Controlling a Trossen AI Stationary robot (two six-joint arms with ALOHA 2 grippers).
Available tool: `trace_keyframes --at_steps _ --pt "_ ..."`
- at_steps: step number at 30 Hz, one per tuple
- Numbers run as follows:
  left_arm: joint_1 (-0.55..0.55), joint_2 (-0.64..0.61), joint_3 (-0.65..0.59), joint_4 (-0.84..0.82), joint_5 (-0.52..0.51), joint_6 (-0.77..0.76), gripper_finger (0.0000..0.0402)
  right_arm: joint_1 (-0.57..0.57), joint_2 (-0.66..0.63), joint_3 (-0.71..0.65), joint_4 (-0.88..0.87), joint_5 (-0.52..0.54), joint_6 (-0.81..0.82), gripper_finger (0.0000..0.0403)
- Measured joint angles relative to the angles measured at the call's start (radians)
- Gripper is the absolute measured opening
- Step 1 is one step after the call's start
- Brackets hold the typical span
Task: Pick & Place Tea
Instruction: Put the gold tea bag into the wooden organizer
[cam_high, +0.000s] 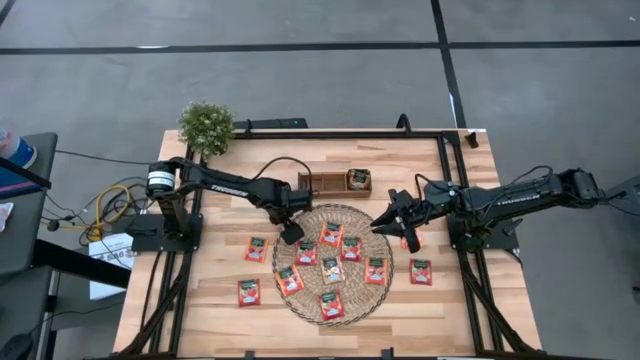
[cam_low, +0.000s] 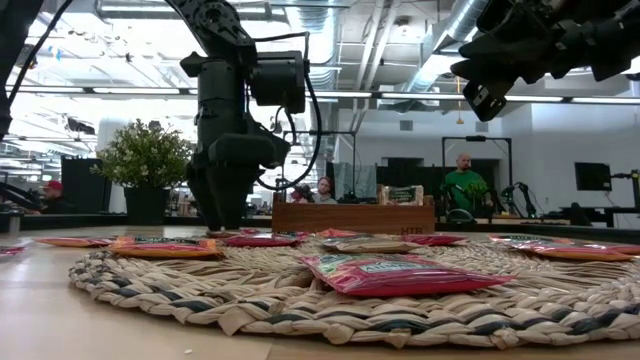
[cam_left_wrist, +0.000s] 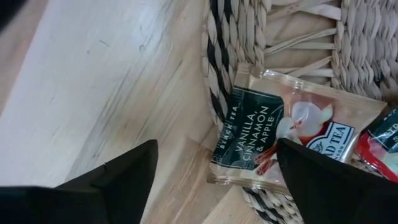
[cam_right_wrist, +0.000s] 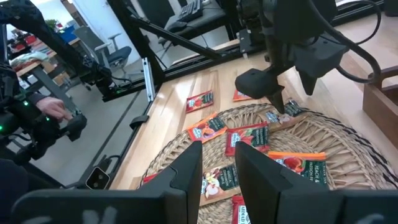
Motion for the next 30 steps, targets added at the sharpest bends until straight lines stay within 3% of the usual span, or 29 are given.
trace_keyframes --at_steps 13,21,30 --pt "0.000 -0.002 0.016 -0.015 0.007 -0.018 0.0208 0.000 0.000 0.000 0.000 0.000 0.000 0.0087" --pt "0.000 -0.003 0.099 -0.026 0.003 0.028 0.0165 0.000 0.000 0.000 -0.002 0.000 0.000 0.0087" --pt "-0.002 -0.004 0.102 -0.089 -0.028 0.025 0.0127 0.000 0.000 0.000 -0.024 0.000 -0.006 0.0087"
